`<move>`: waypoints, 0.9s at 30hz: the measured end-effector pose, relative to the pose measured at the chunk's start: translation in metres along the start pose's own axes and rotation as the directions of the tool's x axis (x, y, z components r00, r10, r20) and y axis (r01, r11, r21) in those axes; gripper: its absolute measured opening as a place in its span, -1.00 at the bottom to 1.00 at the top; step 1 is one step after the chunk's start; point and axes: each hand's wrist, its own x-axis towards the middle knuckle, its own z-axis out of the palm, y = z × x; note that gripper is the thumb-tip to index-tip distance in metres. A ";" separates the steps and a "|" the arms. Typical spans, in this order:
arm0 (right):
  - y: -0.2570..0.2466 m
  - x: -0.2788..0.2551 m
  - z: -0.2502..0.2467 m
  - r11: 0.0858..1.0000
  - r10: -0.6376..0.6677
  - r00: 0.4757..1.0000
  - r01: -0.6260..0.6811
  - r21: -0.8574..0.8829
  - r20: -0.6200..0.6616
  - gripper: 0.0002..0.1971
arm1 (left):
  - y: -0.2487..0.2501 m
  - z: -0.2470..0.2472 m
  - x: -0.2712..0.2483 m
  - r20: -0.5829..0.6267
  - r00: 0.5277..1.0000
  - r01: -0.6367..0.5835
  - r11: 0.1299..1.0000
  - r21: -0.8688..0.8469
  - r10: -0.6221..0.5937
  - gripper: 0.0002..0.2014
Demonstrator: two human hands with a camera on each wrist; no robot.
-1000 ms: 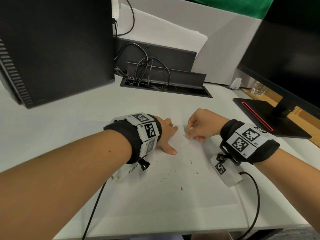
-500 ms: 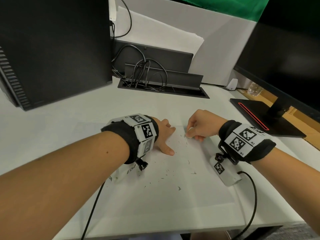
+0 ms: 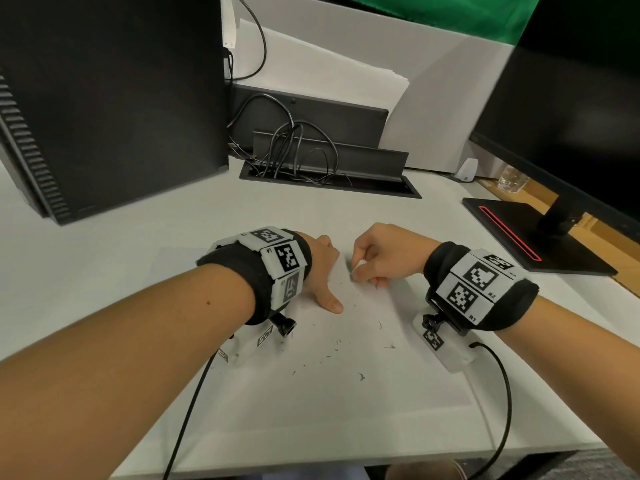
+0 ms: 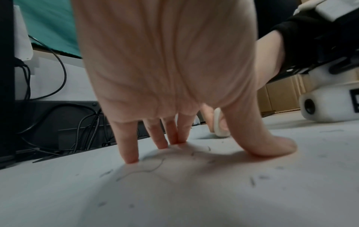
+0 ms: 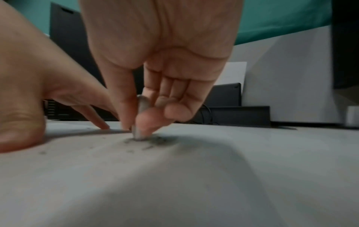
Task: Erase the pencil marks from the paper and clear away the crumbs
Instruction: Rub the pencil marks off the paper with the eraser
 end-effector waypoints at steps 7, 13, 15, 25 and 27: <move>0.000 -0.002 0.001 1.000 0.001 1.000 -0.001 -0.004 -0.023 -0.94 | 0.000 0.001 0.002 -0.012 1.000 -0.006 1.000 0.014 0.006 -0.07; 0.006 -0.004 -0.003 0.998 0.066 0.997 -0.065 0.005 -0.035 -0.90 | 0.002 0.000 -0.001 0.001 1.000 0.001 1.000 0.016 -0.001 -0.08; 0.004 -0.007 0.000 0.998 0.049 0.999 -0.050 0.029 0.016 -0.90 | 0.003 -0.001 -0.001 0.003 1.000 0.007 1.000 0.028 -0.008 -0.06; 0.018 -0.016 -0.010 0.992 0.124 0.991 -0.122 0.043 -0.049 -0.93 | 0.000 -0.002 -0.005 0.034 0.998 0.048 0.996 0.071 -0.050 0.01; 0.014 -0.019 -0.006 0.994 0.099 0.993 -0.102 0.049 0.064 -0.94 | -0.001 -0.002 -0.006 0.040 0.998 0.045 0.996 0.074 -0.048 0.02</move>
